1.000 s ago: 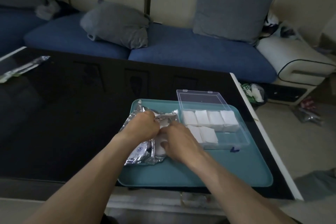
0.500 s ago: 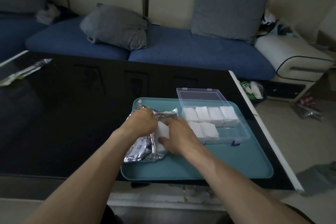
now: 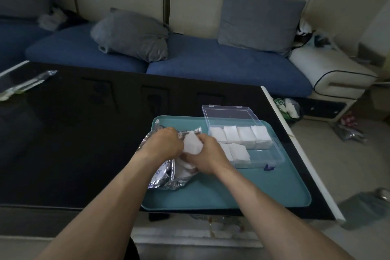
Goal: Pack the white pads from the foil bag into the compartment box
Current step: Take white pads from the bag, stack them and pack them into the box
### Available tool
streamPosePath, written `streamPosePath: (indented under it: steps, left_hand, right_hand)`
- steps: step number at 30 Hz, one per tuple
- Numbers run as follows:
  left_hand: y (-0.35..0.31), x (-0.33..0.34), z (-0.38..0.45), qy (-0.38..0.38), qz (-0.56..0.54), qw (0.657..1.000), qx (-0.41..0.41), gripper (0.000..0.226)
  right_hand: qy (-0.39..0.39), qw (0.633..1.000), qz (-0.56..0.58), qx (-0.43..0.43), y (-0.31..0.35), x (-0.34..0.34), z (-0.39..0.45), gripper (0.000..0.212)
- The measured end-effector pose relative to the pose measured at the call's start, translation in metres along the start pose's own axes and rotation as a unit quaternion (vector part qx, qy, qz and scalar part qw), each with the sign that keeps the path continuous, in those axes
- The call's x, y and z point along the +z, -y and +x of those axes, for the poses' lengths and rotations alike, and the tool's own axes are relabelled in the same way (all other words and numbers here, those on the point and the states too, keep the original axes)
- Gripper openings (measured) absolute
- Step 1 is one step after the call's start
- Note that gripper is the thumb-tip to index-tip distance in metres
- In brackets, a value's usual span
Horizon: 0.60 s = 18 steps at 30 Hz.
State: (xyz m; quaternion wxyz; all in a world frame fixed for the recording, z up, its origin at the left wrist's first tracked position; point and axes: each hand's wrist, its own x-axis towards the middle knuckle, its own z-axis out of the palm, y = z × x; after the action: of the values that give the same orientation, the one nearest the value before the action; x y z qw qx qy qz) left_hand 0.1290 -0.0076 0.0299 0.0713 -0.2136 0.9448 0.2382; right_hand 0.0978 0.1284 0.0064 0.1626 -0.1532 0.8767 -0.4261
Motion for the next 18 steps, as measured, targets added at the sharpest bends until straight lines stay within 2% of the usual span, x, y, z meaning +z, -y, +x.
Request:
streamPosePath:
  steps: [4, 6, 8, 11, 12, 15, 18]
  left_hand:
    - [-0.011, -0.006, -0.005, -0.036, 0.045, 0.998, -0.006, 0.036]
    - [-0.015, -0.011, -0.008, -0.041, -0.005, 0.999, 0.017, 0.052]
    - [-0.022, -0.02, -0.019, -0.079, -0.107, 0.986, 0.1, 0.06]
    - [-0.037, -0.024, -0.044, -0.104, -0.27, 0.936, 0.2, 0.049]
    - [-0.04, -0.019, -0.046, -0.103, -0.281, 0.932, 0.205, 0.05]
    - [-0.049, 0.002, -0.042, -0.121, -0.22, 0.948, 0.195, 0.048]
    - [-0.056, 0.012, -0.037, -0.147, -0.254, 0.941, 0.171, 0.038]
  right_hand:
    - [-0.116, 0.98, 0.159, -0.001, -0.005, -0.028, 0.005, 0.053]
    - [-0.135, 0.967, 0.217, 0.006, -0.01, -0.043, 0.004, 0.053]
    - [-0.114, 0.967, 0.227, 0.011, -0.018, -0.054, 0.004, 0.058]
    - [-0.069, 0.977, 0.199, -0.019, -0.024, -0.067, 0.001, 0.062]
    - [-0.051, 0.979, 0.192, -0.036, -0.025, -0.069, 0.0, 0.061]
    - [-0.023, 0.986, 0.134, -0.097, -0.019, -0.076, -0.007, 0.058]
    - [0.014, 0.985, 0.139, -0.098, -0.023, -0.081, -0.013, 0.063]
